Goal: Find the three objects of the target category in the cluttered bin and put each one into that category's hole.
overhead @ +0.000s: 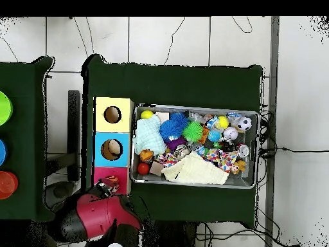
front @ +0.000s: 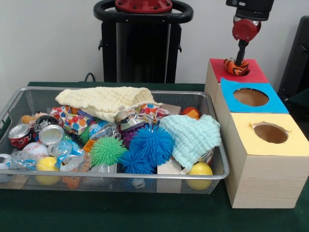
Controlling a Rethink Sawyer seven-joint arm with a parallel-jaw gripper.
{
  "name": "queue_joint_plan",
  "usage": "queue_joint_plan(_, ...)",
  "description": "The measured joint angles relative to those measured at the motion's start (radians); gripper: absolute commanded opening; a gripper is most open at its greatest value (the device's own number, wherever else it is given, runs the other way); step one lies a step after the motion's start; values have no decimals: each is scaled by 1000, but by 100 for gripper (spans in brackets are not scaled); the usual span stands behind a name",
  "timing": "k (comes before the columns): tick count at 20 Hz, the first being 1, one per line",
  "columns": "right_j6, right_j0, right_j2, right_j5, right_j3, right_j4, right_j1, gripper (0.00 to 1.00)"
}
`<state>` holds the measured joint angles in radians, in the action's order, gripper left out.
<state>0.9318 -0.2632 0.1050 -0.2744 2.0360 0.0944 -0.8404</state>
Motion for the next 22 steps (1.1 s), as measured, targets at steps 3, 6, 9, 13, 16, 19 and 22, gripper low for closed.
queue_joint_plan(3, 0, -6, 3, 3, 0, 0, 0, 0)
queue_joint_plan(6, 0, -10, 3, 6, 3, -1, 0, 0)
queue_joint_plan(9, 0, -10, 3, 14, 8, -4, 0, 0)
queue_joint_plan(13, 0, -10, 3, 22, 11, -6, 1, 0)
queue_joint_plan(16, 0, -10, 3, 22, 11, -6, 1, 0)
queue_joint_plan(19, 0, -10, 3, 22, 11, -8, 1, 0)
queue_joint_plan(22, 0, -10, 3, 21, 12, -8, 1, 100)
